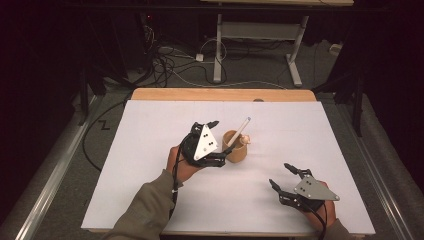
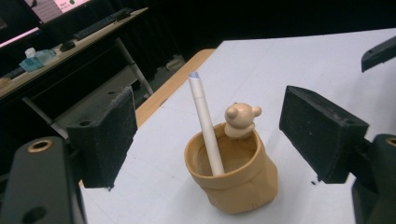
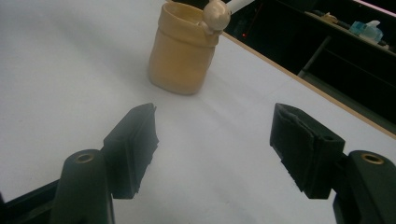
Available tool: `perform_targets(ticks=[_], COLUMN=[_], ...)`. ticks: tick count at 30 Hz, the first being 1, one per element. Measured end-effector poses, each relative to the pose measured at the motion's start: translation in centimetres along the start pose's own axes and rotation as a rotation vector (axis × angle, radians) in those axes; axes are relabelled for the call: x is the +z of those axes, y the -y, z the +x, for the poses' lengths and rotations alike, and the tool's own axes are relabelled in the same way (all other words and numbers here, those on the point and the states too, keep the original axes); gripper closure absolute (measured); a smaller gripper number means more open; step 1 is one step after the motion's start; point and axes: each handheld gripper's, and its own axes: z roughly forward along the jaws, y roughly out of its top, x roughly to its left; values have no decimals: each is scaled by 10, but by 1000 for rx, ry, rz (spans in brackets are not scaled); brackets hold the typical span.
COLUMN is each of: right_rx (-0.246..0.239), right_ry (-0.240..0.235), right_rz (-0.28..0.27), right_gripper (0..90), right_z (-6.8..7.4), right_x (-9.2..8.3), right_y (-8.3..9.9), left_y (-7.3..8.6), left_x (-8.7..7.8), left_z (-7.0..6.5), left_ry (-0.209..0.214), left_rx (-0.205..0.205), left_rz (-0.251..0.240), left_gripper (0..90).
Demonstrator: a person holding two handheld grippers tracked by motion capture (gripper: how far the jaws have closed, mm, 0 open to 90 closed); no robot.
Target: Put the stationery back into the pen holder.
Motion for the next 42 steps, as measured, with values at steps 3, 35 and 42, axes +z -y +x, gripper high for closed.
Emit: perform_targets(ticks=[3, 35, 42], right_rx=[0, -36, -40], right_ry=[0, 0, 3], right_rz=[-1, -6, -6], right_gripper=[324, 320, 319], right_z=[1, 6, 7], right_x=[-1, -2, -2], right_y=[-1, -5, -5], left_y=[3, 33, 42], left_x=[-4, -46, -56], left_z=[-2, -12, -11], left_ry=[3, -42, -50], left_rx=[10, 85, 87], left_rz=[-1, 19, 36], left_gripper=[186, 187, 187])
